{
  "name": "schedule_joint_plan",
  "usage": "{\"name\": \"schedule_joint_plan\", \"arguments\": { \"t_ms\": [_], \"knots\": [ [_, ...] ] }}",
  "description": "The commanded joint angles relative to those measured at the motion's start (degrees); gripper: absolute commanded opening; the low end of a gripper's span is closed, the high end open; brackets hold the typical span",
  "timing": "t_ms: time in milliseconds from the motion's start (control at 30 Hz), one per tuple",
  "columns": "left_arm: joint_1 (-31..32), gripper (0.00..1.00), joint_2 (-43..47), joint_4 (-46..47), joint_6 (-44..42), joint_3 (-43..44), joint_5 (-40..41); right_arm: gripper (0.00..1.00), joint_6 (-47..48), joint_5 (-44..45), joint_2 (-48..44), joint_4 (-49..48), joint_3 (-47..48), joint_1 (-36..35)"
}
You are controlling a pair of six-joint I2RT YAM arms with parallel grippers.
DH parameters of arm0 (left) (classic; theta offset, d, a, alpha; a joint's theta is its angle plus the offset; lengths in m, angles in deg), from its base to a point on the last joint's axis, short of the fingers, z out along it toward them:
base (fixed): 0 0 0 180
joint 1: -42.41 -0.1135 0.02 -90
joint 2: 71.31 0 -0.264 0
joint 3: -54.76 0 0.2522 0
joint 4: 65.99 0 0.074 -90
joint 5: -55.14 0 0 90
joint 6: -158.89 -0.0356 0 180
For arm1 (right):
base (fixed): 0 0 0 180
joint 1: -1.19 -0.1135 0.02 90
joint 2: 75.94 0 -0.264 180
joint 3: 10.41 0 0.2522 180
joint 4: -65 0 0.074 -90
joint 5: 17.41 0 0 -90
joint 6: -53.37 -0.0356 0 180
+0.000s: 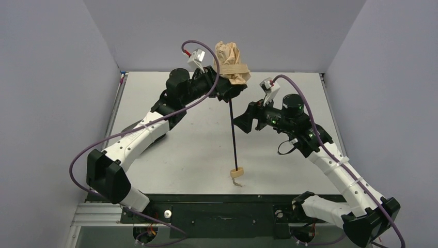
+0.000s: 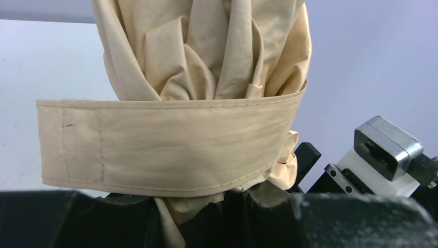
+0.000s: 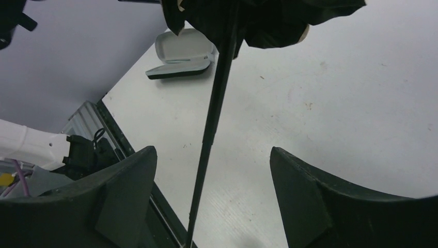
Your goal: Open the umbrella
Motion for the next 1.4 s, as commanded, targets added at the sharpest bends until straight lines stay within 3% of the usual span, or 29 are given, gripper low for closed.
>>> {"name": "schedule_joint_plan", "arguments": {
  "t_ms": [0, 300, 367, 400, 467, 533, 567, 600, 633, 700, 767, 900, 1000, 1200, 1367],
  "knots": [
    [-0.4, 0.0, -0.4, 10.0, 6.7, 5.3, -2.8, 0.76, -5.1, -0.1, 0.9, -9.1, -0.1, -1.3],
    [-0.8, 0.0, -0.2, 12.0, 8.6, 5.3, -3.8, 0.54, -11.1, -0.8, 4.8, -14.0, 0.9, -1.9],
    [-1.1, 0.0, -0.4, 12.1, 8.5, 5.8, -4.2, 0.29, -11.8, -0.8, 5.2, -14.2, 1.0, -1.9],
    [-1.4, 0.0, -0.5, 11.8, 8.1, 5.9, -4.2, 0.07, -12.1, -0.9, 5.4, -14.5, 1.2, -1.8],
    [-1.8, 0.0, -0.6, 11.1, 7.0, 6.3, -4.6, 0.0, -13.2, -1.2, 5.6, -14.7, 1.9, -1.6],
    [-2.4, 0.02, -0.7, 9.8, 4.8, 6.7, -4.9, 0.0, -14.5, -2.4, 5.8, -15.1, 2.5, -1.0],
    [-2.7, 0.23, -0.7, 9.0, 3.7, 7.0, -4.9, 0.0, -15.5, -2.6, 5.7, -15.2, 2.6, -0.5],
    [-3.2, 0.36, -0.6, 7.1, 1.0, 7.2, -4.9, 0.0, -16.0, -3.1, 5.7, -15.6, 2.6, -0.1],
    [-3.6, 0.58, -0.5, 6.3, -2.2, 7.4, -5.2, 0.0, -17.3, -3.4, 5.7, -15.9, 2.4, 1.0],
    [-5.6, 0.75, 0.2, 4.3, -5.6, 7.3, -5.8, 0.0, -20.0, -4.7, 5.4, -17.5, 1.7, 2.7],
    [-8.5, 0.84, 1.3, 3.2, -10.9, 6.4, -6.6, 0.0, -22.2, -6.1, 5.2, -18.1, 1.0, 4.4],
    [-14.7, 0.96, 3.4, 2.2, -22.4, 5.0, -11.8, 0.0, -24.3, -9.3, 4.9, -19.8, 0.3, 6.7],
    [-16.7, 0.97, 5.0, -0.8, -34.6, 4.3, -16.9, 0.0, -24.7, -11.1, 5.2, -19.4, 0.3, 7.3],
    [-14.3, 0.97, 8.6, -5.0, -56.8, 1.2, -19.9, 0.0, -25.2, -12.3, 6.0, -18.9, 0.8, 8.6],
    [-8.0, 0.97, 13.0, -8.7, -77.1, -3.0, -18.7, 0.0, -27.3, -11.6, 6.6, -18.9, 0.9, 9.3]
  ]
}}
